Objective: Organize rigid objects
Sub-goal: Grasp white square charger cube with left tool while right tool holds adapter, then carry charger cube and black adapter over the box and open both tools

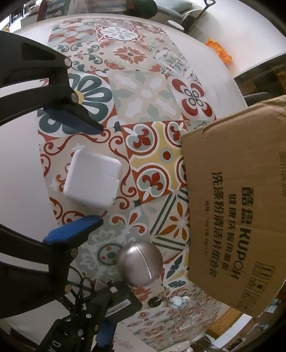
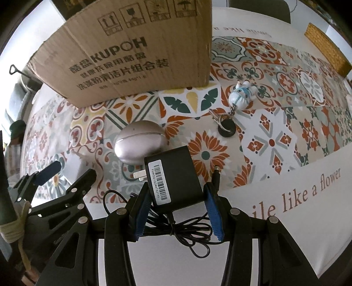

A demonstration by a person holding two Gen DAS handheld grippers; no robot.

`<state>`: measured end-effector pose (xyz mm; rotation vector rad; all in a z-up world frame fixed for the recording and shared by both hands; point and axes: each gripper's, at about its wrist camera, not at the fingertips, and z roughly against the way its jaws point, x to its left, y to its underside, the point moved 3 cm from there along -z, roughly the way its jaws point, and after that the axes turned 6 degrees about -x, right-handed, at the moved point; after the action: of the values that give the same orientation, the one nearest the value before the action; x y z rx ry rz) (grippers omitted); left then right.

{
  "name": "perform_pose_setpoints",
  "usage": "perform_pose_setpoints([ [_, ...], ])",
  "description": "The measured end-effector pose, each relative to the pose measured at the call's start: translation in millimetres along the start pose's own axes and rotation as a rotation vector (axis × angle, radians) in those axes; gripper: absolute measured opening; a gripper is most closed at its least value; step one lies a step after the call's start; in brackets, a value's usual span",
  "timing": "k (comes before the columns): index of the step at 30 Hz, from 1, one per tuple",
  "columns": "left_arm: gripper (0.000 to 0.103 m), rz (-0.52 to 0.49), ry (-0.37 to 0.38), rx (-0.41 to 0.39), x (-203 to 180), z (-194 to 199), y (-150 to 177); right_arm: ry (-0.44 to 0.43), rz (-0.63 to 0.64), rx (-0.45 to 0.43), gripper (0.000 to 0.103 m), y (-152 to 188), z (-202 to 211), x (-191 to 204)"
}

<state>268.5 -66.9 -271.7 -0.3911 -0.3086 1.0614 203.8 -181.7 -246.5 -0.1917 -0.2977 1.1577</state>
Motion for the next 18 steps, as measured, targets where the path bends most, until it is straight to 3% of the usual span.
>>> perform_pose_setpoints([
  [3, 0.061, -0.002, 0.008, 0.005, -0.3, -6.5, 1.0, 0.007, -0.004, 0.013, 0.048, -0.8, -5.0, 2.6],
  [4, 0.053, 0.004, 0.016, 0.0, 0.3, -6.6, 0.8, 0.008, -0.003, 0.015, 0.048, -0.3, -7.7, 2.8],
  [6, 0.05, 0.018, 0.035, 0.0, -0.8, -6.7, 0.9, 0.013, -0.004, 0.02, 0.048, -0.4, -11.3, 2.5],
  [18, 0.049, 0.063, 0.015, -0.052, -12.9, 23.8, 9.6, -0.002, 0.022, 0.008, 0.048, 1.5, -9.6, 0.1],
])
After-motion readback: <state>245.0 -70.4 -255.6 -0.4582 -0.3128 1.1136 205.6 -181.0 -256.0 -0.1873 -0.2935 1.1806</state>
